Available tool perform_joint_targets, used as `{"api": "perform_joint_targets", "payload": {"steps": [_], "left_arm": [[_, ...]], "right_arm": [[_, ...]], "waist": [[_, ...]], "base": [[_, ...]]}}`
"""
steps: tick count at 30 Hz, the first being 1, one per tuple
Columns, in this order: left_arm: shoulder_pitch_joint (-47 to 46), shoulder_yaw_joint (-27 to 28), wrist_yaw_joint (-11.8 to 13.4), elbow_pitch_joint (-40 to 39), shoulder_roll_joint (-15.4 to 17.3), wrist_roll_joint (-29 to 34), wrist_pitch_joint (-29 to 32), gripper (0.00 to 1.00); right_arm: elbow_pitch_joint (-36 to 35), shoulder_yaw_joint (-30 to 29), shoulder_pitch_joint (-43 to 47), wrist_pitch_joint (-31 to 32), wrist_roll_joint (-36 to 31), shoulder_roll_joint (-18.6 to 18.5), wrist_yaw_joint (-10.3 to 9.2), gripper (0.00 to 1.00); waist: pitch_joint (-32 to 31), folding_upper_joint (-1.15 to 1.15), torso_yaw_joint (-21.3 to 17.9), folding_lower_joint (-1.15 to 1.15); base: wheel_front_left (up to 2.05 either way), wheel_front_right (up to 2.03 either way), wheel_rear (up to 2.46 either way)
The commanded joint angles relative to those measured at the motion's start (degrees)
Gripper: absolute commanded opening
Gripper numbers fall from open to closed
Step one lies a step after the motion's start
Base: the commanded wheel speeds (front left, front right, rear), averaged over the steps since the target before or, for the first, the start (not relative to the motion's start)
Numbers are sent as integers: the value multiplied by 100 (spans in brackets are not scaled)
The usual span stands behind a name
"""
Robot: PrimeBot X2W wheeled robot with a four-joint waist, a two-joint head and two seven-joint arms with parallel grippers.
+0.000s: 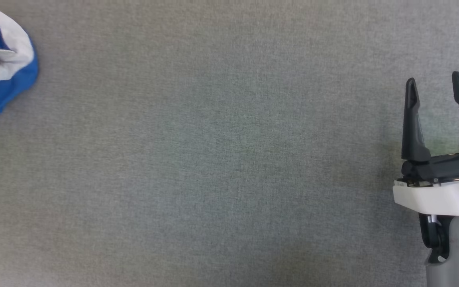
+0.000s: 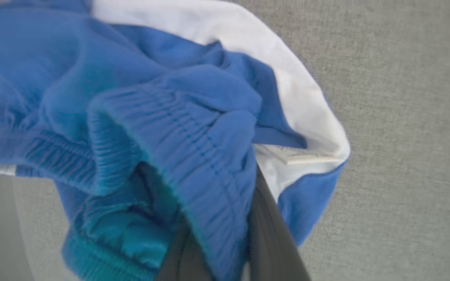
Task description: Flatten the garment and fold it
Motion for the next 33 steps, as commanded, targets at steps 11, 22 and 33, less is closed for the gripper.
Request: {"api": "perform_joint_targets", "payload": {"steps": [11,22,33], "left_arm": [[-580,-1258,-13,-1587,309,-168,-500,0],[-1566,-2871,-13,-3282,-133,-544,-818,0],[-2181,-4028,-13,-3519,-1130,-952,-1416,0]], "right_arm": [[283,39,413,-28,310,-3,-10,100],[423,98,651,-28,658,-3,-10,100],[466,87,696,-28,952,-3,-10,100]], "waist": [[-1524,0,247,0],[-2231,0,-432,0],[-2255,0,-1727,0]], "base": [[0,0,0],[0,0,0],[0,0,0]]}}
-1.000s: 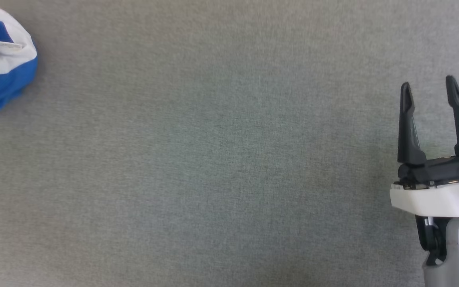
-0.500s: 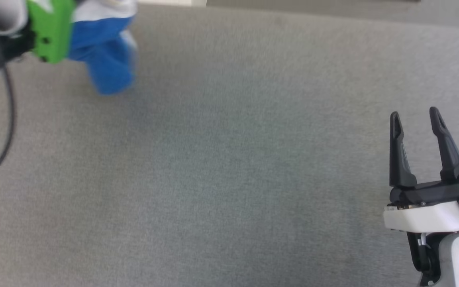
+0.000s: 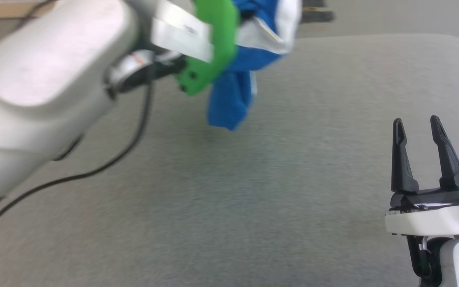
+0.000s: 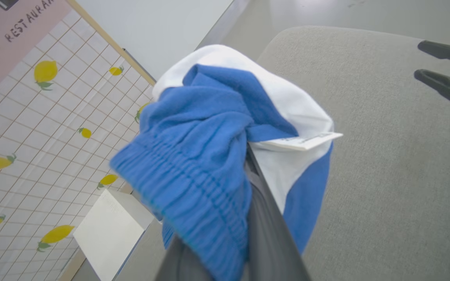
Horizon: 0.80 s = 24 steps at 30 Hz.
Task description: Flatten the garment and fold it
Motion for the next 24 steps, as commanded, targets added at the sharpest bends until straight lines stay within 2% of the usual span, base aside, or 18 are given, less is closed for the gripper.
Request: {"api": "perform_joint_targets", "payload": {"steps": [1,6,12,19,24], "left_arm": [[-92,-69,-13,31,-96,-72,-125,0],[258,-314,-13,199,-426,-174,-449,0],[1377,-380,-13,436,-569,-29,-387,0],[2746,-382,-13,639,-358,320,-215,0],[3354,-383,-13,821,-243,443,-128,0]], "right_arm": [[21,24,65,-28,49,-3,-10,100],[12,2,52,-28,136,-3,-10,100],[-14,18,-29,-28,175,-3,-10,100],[-4,-3,-26,-28,202,-3,-10,100],[20,18,-6,-28,172,-3,-10,100]], "waist": [[-19,-1,-741,1],[79,-1,-1065,1],[236,-1,-1238,1],[337,-1,-1257,1],[331,-1,-1142,1]], "base": [[0,0,0],[0,0,0],[0,0,0],[0,0,0],[0,0,0]]}}
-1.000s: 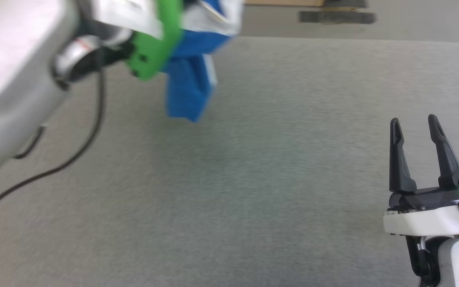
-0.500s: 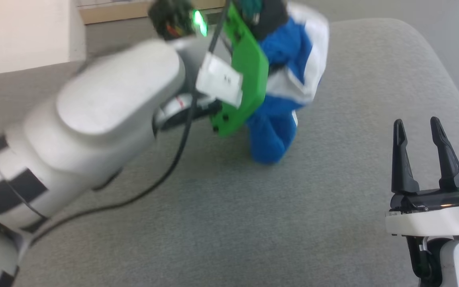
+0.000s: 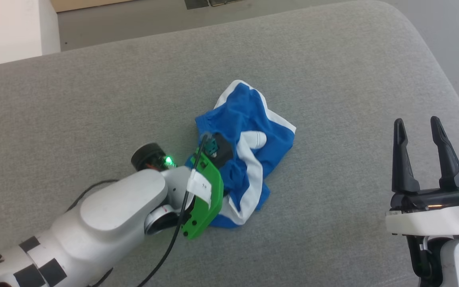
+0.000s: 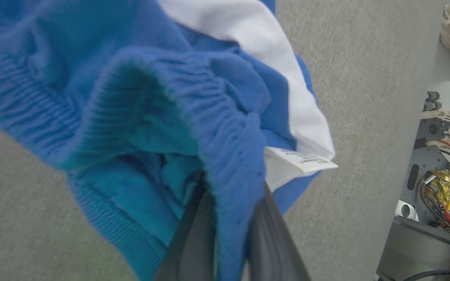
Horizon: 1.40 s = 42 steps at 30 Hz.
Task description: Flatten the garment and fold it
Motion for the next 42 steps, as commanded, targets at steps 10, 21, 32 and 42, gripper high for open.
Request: {"api": "perform_joint_targets", "payload": {"steps": [10,21,32,42], "left_arm": [[69,23,-13,359,-107,451,-1353,100],[258,748,811,152,-105,1059,-3778,100],[1490,2253,2734,-414,-75,2020,-4588,100],[3445,4555,3315,-1252,-511,3339,-4591,100]], "right_arm": [[59,28,138,-28,-155,2,-10,100],[15,-121,437,-28,-323,2,-10,100],[-34,-246,504,-28,-340,2,-10,100],[-35,-285,562,-28,-379,2,-10,100]], "waist": [[-483,0,421,0],[-1009,0,1018,0],[-1060,0,1444,0],[-1133,0,1617,0]], "base": [[0,0,0],[0,0,0],[0,0,0],[0,0,0]]}}
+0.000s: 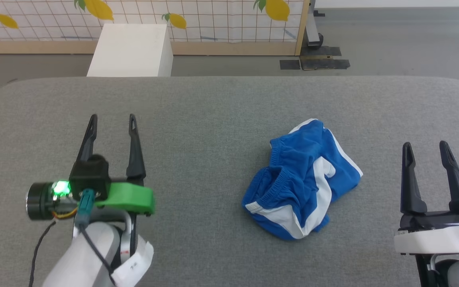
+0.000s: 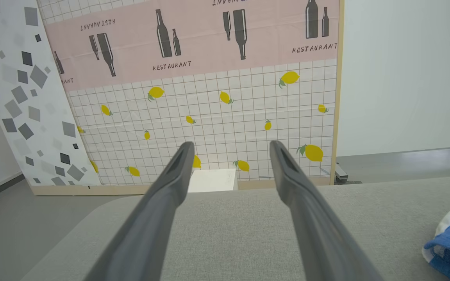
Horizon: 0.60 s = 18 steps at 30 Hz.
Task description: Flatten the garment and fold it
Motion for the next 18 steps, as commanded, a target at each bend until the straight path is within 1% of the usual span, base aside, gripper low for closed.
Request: {"api": "perform_joint_targets", "payload": {"steps": [1,6,11,18], "left_arm": [[222,175,-33,-80,-95,184,-25,100],[932,794,-311,-213,-488,681,-25,100],[1418,1227,-614,-238,-815,1022,-25,100],[1837,1633,-1185,-186,-1155,1347,-26,100]], "right_arm": [[-19,-19,77,-28,-59,0,-10,100],[12,-43,133,-28,-56,0,-10,100],[45,-63,197,-28,-27,0,-10,100],[139,-75,336,-28,33,0,-10,100]], "waist": [[-21,0,26,0],[-84,0,61,0],[-151,0,77,0],[-245,0,118,0]], "base": [[0,0,0],[0,0,0],[0,0,0],[0,0,0]]}}
